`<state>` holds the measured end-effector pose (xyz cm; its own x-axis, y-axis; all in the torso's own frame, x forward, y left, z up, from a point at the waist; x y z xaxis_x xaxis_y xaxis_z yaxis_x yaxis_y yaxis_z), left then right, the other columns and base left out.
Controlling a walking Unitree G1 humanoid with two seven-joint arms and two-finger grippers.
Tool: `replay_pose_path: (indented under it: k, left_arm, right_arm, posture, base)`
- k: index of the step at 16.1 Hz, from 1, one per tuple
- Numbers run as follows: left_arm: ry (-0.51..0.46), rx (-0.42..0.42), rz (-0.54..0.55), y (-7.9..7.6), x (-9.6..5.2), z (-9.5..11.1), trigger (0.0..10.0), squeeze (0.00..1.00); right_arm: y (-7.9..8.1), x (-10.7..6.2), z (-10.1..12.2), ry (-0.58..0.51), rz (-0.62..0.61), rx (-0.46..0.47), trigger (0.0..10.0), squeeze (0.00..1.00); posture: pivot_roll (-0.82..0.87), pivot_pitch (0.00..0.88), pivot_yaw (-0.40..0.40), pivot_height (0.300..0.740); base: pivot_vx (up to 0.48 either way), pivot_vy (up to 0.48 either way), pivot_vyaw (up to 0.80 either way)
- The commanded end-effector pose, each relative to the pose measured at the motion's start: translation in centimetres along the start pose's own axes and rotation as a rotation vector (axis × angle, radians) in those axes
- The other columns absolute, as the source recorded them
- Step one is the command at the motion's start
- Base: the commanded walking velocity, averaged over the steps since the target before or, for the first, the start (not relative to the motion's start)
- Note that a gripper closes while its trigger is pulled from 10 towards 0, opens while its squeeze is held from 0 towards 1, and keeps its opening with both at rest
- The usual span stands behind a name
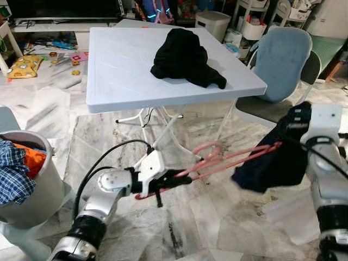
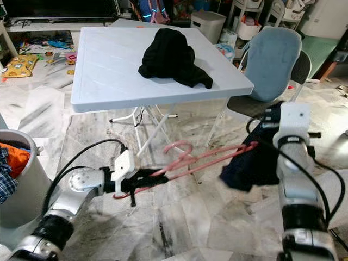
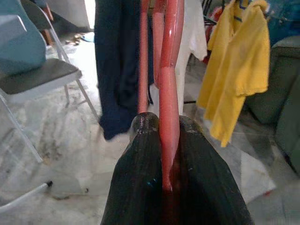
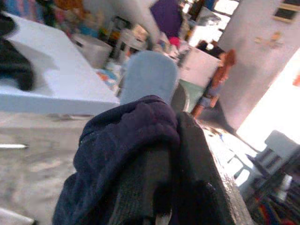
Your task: Hang hanger
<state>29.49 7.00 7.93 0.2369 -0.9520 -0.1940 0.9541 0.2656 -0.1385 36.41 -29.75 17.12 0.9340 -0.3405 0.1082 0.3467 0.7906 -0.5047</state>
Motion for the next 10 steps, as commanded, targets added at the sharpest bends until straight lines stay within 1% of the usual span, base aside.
replay_pose_path:
  k: [1, 2, 3, 4, 5, 6, 7, 8, 9, 10]
  left_arm:
    - [-0.006, 0.004, -0.033, -0.5, 0.2, 0.4, 0.0, 0.0]
    - [-0.016, -0.006, -0.019, -0.4, 0.0, 0.4, 0.0, 0.0]
    - [-0.053, -0.038, 0.015, 0.0, -0.3, 0.8, 0.0, 0.0]
    - [-0.089, -0.081, 0.041, 0.2, -0.6, 1.1, 0.0, 0.0]
    - [-0.15, -0.181, 0.065, 0.6, -1.0, 1.6, 0.0, 0.0]
    - [-0.215, -0.269, 0.096, 1.2, -1.3, 2.3, 0.0, 0.0]
    - [-0.244, -0.298, 0.122, 1.6, -1.6, 2.7, 0.0, 0.0]
    - [-0.277, -0.318, 0.17, 2.3, -1.8, 3.0, 0.0, 0.0]
    - [-0.32, -0.332, 0.263, 3.3, -2.2, 3.2, 0.0, 0.0]
    - [-0.346, -0.354, 0.383, 4.3, -2.5, 3.2, 1.1, 0.0]
  right_arm:
    - [-1.3, 0.3, -1.0, 0.071, -0.07, 0.03, 0.0, 0.0]
    - [-1.4, 0.2, -1.4, 0.094, -0.082, 0.046, 0.0, 0.0]
    - [-1.8, -0.1, -2.1, 0.122, -0.103, 0.035, 0.0, 0.0]
    - [-2.3, -0.4, -2.9, 0.152, -0.128, 0.048, 0.0, 0.0]
    - [-3.0, -0.9, -4.1, 0.194, -0.158, 0.07, 0.0, 0.0]
    - [-3.6, -1.4, -5.0, 0.222, -0.177, 0.074, 0.0, 0.0]
    - [-3.8, -1.6, -5.4, 0.233, -0.184, 0.094, 0.0, 0.0]
    - [-3.7, -1.9, -5.6, 0.231, -0.176, 0.107, 0.0, 0.0]
    - [-3.3, -2.2, -5.4, 0.201, -0.136, 0.126, 0.0, 0.0]
    - [-2.7, -2.7, -4.9, 0.153, -0.082, 0.136, 0.0, 0.0]
  posture:
    - [0.1, 0.0, -0.147, 0.74]
    - [0.1, 0.0, -0.147, 0.74]
    - [0.1, 0.0, -0.147, 0.74]
    - [0.1, 0.0, -0.147, 0.74]
    - [0.1, 0.0, -0.147, 0.74]
    - [0.1, 0.0, -0.146, 0.74]
    - [0.1, 0.0, -0.145, 0.74]
    - [0.1, 0.0, -0.141, 0.74]
    - [0.11, 0.0, -0.135, 0.74]
    - [0.11, 0.0, -0.132, 0.74]
  base:
    - [0.0, 0.0, 0.0]
    - [0.0, 0.0, 0.0]
    - [0.0, 0.0, 0.0]
    - [0.0, 0.0, 0.0]
    - [0.0, 0.0, 0.0]
    - [0.0, 0.0, 0.0]
    - [0.0, 0.0, 0.0]
    - [0.0, 0.0, 0.0]
    - [0.0, 0.0, 0.0]
    - [0.0, 0.0, 0.0]
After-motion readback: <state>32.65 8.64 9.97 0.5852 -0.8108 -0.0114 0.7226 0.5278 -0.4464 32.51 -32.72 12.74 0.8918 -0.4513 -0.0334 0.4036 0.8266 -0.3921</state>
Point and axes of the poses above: a point about 5 cm out from each wrist's last joint towards the gripper, its own x axis pointing out of the wrist towards the gripper, its own z axis along the axis of the wrist's last joint, y = z × x, the point moved 3 cm from there along x, pointing out of the wrist towards the gripper, and after that the axes turned 13 degrees about -x, right-handed, at the moved point
